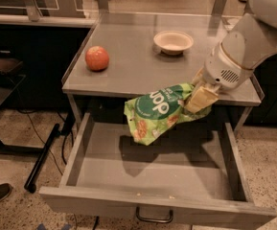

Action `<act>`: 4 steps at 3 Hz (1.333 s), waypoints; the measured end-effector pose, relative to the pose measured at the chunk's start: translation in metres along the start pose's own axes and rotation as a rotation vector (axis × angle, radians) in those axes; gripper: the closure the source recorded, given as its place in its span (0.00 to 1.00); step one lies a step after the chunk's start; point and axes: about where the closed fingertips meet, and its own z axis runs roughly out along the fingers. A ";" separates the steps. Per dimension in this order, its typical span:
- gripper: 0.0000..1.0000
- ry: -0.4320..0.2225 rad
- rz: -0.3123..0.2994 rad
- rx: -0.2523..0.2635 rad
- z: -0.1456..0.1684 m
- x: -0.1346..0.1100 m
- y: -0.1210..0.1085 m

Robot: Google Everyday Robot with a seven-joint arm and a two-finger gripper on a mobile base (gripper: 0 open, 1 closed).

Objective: Place green rice chip bag into top drawer

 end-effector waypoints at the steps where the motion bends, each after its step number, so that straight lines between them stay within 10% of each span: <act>1: 1.00 0.010 0.093 -0.049 0.039 0.014 0.002; 4: 1.00 0.013 0.246 -0.153 0.108 0.044 0.019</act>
Offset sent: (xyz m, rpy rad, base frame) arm -0.0005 0.0020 -0.1272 0.0434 0.2373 -0.1845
